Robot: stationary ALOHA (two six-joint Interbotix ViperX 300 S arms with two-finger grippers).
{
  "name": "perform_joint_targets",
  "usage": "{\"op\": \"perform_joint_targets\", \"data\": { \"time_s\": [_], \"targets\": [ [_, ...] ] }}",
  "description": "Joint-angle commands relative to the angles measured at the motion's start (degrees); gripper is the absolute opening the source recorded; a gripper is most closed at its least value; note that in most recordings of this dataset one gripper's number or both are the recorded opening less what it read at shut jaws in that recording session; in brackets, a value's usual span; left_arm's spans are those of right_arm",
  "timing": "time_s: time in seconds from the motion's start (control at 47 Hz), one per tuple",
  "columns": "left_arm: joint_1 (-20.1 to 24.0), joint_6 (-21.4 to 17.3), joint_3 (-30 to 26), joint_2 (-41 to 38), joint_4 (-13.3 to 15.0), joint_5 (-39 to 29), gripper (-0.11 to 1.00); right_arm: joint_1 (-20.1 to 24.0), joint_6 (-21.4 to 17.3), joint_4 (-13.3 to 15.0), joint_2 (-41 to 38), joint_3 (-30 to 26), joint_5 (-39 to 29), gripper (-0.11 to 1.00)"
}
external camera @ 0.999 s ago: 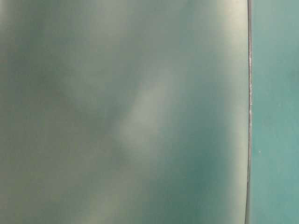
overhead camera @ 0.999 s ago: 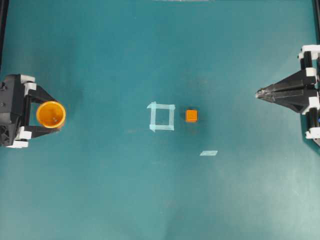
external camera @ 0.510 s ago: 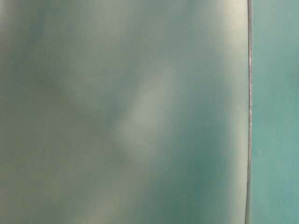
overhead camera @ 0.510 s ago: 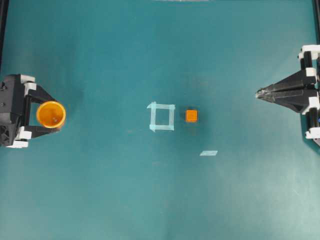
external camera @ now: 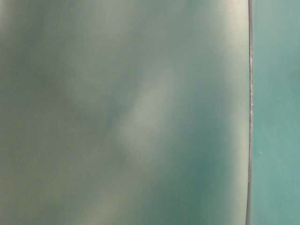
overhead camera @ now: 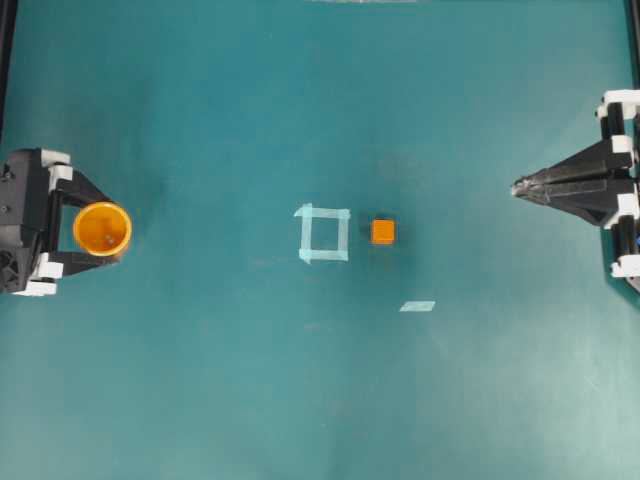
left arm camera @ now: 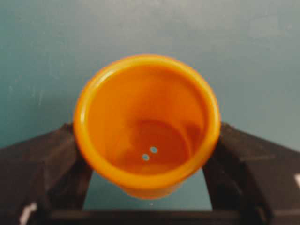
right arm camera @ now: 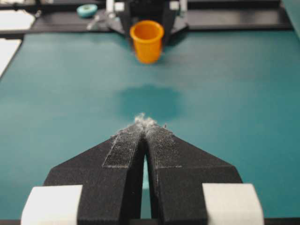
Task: Move the cup to the left with left arm.
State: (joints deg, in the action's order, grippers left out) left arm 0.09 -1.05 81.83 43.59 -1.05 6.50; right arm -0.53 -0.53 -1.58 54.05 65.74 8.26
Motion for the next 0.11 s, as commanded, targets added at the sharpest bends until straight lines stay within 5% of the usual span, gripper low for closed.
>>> {"op": "perform_joint_targets", "data": {
  "time_s": [0.0, 0.085],
  "targets": [
    [0.18, 0.09, -0.62, -0.35, -0.09, 0.35, 0.69, -0.09, 0.09, 0.09, -0.35, -1.76, 0.18, 0.00],
    [0.18, 0.09, -0.53, -0.35, -0.09, 0.35, 0.69, -0.09, 0.09, 0.00, -0.35, -1.76, 0.18, 0.00]
  ]
}}
